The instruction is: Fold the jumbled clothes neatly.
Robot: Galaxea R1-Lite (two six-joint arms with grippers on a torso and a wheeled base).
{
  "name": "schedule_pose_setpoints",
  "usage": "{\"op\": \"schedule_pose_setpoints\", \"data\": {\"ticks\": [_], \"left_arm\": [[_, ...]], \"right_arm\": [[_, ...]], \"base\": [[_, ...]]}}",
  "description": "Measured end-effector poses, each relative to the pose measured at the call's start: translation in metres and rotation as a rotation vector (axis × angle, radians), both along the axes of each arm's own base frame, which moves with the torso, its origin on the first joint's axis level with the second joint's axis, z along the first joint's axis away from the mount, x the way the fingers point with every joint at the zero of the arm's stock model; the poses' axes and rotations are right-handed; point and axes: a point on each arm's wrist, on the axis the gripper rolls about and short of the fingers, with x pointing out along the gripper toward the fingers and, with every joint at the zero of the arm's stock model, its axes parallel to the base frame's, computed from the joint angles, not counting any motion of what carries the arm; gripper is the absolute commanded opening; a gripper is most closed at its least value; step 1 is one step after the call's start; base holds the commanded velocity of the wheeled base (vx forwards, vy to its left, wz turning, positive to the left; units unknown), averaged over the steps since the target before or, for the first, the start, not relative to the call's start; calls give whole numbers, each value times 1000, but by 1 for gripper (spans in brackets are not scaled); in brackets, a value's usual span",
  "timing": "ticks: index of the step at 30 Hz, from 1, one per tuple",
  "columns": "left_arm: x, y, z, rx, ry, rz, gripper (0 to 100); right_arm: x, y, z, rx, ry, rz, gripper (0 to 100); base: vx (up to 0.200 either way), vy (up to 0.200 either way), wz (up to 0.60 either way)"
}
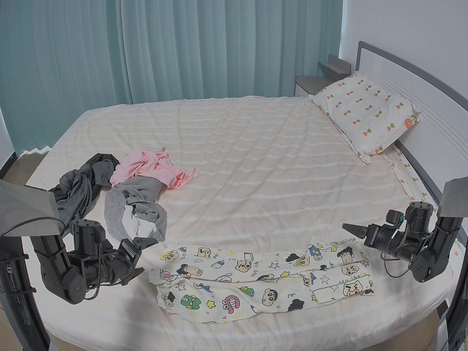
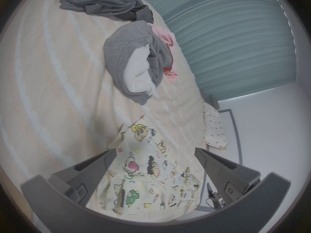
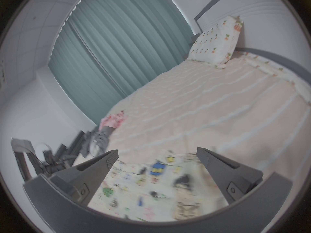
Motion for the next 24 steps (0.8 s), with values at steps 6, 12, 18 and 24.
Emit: {"op": "schedule_pose_setpoints", "data": {"ticks": [6,12,18,24], "left_arm": [[-2,2,12,-30,-126,-16,100],[-14,-2,0,50,-154,-54,100],[-19,-5,-11,72,-105,-64,100],[-20,-5,-15,75,-91,-67,100]], "right_arm": [[10,32,-3,142,58,35,100],[17,43,-25,163,123,43,100],[22,36,-46,156,172,14,100],[26,21,-61,151,213,-35,100]], "base": [[0,0,0],[0,0,0],[0,0,0],[0,0,0]]}}
